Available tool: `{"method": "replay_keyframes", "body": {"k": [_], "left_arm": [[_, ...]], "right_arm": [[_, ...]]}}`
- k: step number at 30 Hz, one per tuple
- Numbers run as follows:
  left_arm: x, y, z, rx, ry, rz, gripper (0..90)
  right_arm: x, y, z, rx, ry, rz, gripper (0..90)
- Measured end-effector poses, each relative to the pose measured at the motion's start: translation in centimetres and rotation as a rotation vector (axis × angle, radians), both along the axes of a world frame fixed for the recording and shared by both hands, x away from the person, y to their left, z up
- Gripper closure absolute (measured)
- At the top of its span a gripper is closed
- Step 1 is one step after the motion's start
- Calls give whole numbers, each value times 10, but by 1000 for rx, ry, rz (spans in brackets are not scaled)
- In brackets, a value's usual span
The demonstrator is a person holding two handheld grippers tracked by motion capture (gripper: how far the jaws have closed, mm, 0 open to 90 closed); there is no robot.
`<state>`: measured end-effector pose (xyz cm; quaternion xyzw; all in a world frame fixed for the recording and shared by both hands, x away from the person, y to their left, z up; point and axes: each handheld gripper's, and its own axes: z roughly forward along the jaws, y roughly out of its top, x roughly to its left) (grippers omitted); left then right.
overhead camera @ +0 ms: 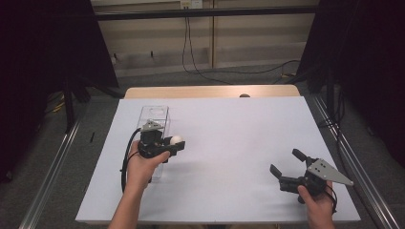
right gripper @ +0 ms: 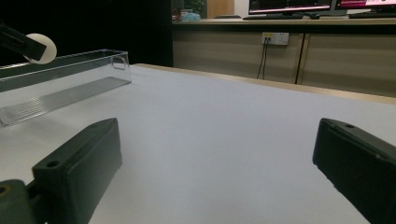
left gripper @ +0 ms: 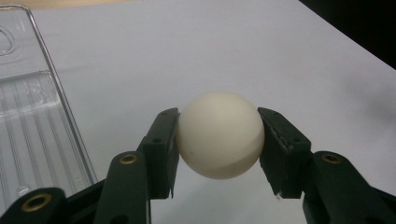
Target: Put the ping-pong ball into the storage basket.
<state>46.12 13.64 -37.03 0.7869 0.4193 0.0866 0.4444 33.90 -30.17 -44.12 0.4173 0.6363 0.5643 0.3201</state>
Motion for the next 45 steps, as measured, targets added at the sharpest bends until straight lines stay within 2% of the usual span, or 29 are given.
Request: {"method": "replay_keyframes", "body": {"k": [4,5,14,16,28,29,37,42,44,45], "left_arm": [[0,1,0,-8,0,8,512],[0,2,1,6,-3,9,511],[0,5,2,9,-5,11,512],[0,6,2,-4,-3,18,512],[1,10,4,23,-13,18,512],[0,9,5,11,-9,34,512],[0,15,6,26,-12,34,511],[1,17,6,11,-13,50,511],[1,19,7,30,-12,38,512],[2,18,6,24,-12,47,512]], "right_arm": [[0,0,0,0,-1,0,9],[0,0,0,0,1,0,9],[0,0,0,2,2,1,9],[0,0,0,0,3,3,9],[0,1,1,6,0,-2,9],[0,1,1,5,-1,1,9],[0,0,2,2,-4,5,9],[0,1,1,-1,-3,6,9],[0,1,1,1,-2,6,9],[0,1,1,2,-7,3,9]]}}
